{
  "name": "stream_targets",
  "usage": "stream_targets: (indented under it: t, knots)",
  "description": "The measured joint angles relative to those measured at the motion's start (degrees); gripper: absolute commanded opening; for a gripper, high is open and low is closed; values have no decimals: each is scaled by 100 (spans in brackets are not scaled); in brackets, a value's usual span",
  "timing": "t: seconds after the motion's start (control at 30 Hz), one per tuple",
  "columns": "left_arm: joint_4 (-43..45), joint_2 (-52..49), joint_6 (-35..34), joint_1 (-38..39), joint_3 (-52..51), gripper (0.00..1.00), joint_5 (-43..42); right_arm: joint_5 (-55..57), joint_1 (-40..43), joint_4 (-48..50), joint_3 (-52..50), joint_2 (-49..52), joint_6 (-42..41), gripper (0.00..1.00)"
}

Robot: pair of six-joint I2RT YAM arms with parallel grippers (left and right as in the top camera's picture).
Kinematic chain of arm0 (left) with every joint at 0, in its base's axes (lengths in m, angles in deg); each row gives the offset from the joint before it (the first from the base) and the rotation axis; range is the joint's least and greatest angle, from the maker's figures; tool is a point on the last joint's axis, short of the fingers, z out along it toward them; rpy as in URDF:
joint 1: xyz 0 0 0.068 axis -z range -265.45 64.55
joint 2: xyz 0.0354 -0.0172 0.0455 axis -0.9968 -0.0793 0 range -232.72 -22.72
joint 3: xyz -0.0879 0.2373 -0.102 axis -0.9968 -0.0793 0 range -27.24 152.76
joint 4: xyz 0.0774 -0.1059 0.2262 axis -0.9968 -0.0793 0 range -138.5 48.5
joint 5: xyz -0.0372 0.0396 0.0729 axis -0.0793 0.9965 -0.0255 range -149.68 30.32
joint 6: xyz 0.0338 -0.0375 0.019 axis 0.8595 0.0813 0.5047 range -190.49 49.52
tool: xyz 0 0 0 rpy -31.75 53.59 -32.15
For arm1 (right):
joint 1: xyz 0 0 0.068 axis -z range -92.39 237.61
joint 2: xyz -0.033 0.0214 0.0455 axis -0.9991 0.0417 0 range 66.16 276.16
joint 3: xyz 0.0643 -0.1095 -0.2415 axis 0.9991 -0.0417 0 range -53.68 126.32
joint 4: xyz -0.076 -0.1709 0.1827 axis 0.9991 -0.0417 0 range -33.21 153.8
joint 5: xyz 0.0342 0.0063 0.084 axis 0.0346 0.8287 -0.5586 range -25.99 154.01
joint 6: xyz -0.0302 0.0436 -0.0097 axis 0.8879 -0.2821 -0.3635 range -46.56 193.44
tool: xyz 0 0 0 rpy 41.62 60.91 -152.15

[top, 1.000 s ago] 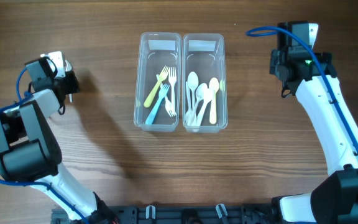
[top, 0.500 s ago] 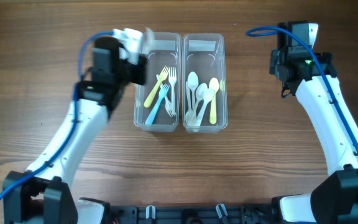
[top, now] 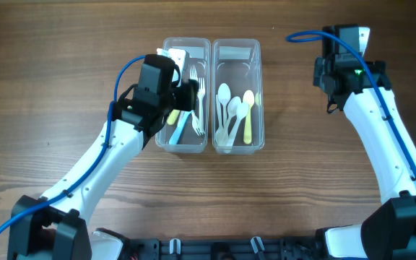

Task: Pack container

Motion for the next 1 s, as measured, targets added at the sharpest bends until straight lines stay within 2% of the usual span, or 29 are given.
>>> stream_targets:
  t: [0.07, 0.2, 0.37, 0.5, 1.0]
  knots:
    - [92, 0, -35, 0, -2, 100, 11, 0, 0, -2, 0, 0, 0, 100]
    - [1012, 9, -37, -70, -24, 100, 116, 0, 0, 4, 0, 0, 0, 100]
    - [1228, 369, -37, -1023, -22, 100, 2100, 0, 0, 0, 0, 0, 0, 100]
    - [994, 457, -37, -1742, -22, 100, 2881, 0, 0, 2, 0, 0, 0, 100]
    - [754, 457, -37, -1937, -22, 100, 3075, 0, 0, 2, 0, 0, 0, 100]
